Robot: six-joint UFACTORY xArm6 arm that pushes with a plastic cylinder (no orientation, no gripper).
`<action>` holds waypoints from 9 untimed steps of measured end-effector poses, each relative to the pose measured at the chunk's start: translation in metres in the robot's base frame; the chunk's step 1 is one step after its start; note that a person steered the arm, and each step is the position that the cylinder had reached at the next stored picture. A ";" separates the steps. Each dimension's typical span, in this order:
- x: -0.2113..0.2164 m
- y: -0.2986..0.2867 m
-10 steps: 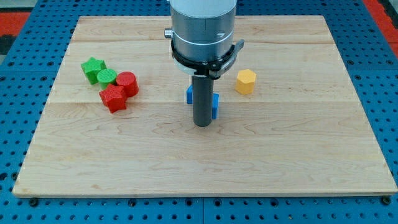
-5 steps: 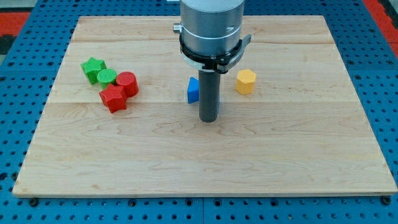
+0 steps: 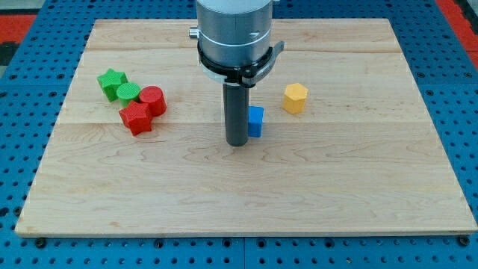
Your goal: Move the blue cube to the center along with blue triangle
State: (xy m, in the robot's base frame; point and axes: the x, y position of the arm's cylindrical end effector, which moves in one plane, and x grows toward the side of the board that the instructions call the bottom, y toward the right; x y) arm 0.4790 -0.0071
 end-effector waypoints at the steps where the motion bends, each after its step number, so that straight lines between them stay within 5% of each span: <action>1: 0.000 0.000; 8: -0.006 -0.001; 9: -0.034 -0.001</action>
